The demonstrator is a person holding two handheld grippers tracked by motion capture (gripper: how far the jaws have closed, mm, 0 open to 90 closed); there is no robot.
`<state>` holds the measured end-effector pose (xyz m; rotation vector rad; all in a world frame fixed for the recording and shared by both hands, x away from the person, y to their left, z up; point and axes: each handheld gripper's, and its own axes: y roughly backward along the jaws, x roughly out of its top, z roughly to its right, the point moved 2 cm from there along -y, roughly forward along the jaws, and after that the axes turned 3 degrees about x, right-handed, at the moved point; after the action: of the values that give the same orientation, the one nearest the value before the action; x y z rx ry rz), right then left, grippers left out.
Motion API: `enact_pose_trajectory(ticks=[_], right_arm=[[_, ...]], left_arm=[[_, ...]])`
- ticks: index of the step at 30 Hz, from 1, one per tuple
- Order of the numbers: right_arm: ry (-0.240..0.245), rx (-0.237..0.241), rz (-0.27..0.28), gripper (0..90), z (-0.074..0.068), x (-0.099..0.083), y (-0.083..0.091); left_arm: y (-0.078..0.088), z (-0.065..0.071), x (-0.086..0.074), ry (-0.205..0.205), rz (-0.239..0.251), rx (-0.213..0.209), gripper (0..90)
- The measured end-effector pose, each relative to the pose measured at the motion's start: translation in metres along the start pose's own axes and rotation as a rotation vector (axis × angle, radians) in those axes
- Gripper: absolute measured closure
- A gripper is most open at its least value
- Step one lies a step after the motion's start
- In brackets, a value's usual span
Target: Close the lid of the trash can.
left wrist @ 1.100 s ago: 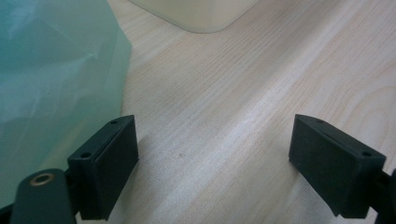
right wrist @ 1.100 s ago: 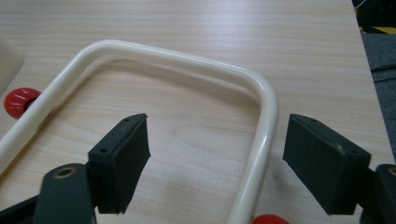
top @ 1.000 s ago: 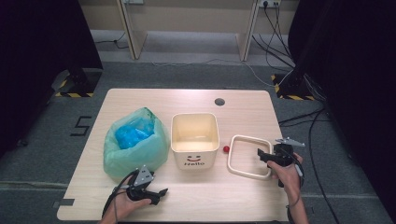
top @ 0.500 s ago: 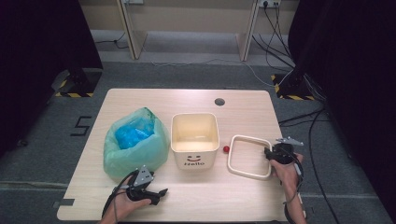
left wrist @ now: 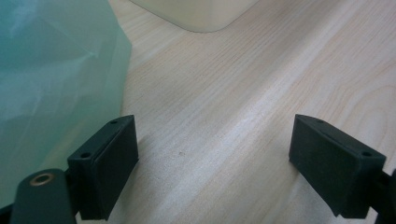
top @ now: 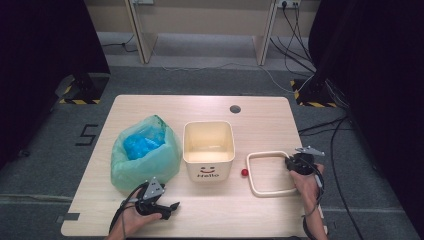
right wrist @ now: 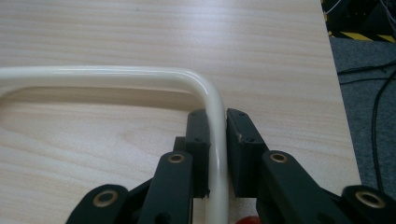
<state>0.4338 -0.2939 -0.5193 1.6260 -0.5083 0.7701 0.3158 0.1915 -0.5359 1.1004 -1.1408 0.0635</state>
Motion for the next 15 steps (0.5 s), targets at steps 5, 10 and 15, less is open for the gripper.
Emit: enact_pose_trajectory(ticks=[5,10,15], right_arm=[[-0.013,0.018,0.03,79.5,0.0,0.005,0.007],[-0.02,0.046,0.069,79.5,-0.001,0.013,0.017],[-0.015,0.063,0.124,79.5,-0.001,0.029,0.032]], left_arm=[[0.0,0.0,0.0,0.0,0.0,-0.001,14.6],[0.001,0.0,0.0,-0.003,0.004,0.002,15.3],[0.007,0.006,0.007,0.004,0.062,-0.008,15.8]])
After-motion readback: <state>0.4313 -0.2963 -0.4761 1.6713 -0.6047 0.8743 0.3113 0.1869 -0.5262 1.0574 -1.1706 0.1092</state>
